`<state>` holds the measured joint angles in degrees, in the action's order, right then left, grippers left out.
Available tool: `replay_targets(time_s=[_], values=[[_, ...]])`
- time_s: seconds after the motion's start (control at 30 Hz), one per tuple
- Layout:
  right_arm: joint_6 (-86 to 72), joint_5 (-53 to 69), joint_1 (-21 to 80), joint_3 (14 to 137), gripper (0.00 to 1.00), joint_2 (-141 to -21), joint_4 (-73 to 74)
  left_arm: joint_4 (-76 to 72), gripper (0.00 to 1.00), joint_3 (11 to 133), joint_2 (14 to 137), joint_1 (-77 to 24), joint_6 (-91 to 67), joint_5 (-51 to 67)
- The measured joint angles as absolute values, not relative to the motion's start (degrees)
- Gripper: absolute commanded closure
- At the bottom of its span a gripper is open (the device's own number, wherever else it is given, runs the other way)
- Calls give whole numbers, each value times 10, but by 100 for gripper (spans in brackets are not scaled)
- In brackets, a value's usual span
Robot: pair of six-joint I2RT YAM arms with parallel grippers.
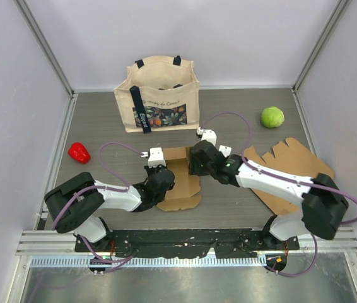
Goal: Fold the paper box
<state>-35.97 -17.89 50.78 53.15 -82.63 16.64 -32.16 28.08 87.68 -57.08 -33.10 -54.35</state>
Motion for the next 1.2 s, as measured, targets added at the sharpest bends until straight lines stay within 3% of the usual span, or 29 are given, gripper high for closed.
replay_targets(time_s=[0.2, 0.47, 0.5, 0.77, 1.2], values=[[-313, -201, 508, 518, 46, -734, 237, -318, 100, 281, 877, -571, -331, -544], [-257, -253, 508, 494, 44, -756, 216, -311, 100, 287, 877, -571, -331, -544], [-248, -257, 507, 494, 46, -768, 206, -311, 100, 288, 877, -571, -331, -544], [-202, -270, 510, 511, 85, -826, 172, -309, 100, 288, 877, -571, -331, -543], [-317, -220, 520, 569, 99, -839, 219, -301, 100, 289, 877, -567, -330, -551]])
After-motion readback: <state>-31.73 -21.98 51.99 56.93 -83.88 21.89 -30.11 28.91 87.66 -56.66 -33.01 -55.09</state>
